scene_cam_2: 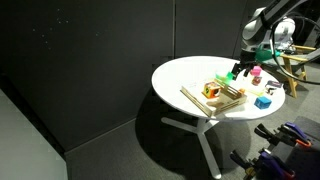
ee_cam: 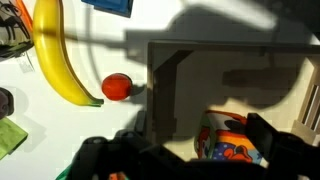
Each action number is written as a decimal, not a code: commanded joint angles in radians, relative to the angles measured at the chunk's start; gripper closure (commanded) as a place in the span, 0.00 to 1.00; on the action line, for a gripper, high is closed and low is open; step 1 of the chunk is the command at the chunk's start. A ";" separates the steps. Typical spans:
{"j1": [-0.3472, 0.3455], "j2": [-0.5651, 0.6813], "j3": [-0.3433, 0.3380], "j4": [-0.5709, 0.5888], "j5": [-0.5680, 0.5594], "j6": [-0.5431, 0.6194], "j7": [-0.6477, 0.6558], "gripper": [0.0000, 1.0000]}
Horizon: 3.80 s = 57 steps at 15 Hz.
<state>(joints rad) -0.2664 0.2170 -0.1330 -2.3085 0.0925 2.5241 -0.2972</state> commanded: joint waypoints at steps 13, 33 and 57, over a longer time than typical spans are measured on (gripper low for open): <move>-0.010 -0.024 -0.004 -0.043 0.007 0.023 -0.068 0.00; -0.145 0.029 -0.018 -0.082 0.038 0.153 -0.339 0.00; -0.207 0.075 -0.003 -0.250 0.099 0.369 -0.205 0.00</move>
<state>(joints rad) -0.4351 0.2756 -0.1641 -2.5529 0.1658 2.8526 -0.4903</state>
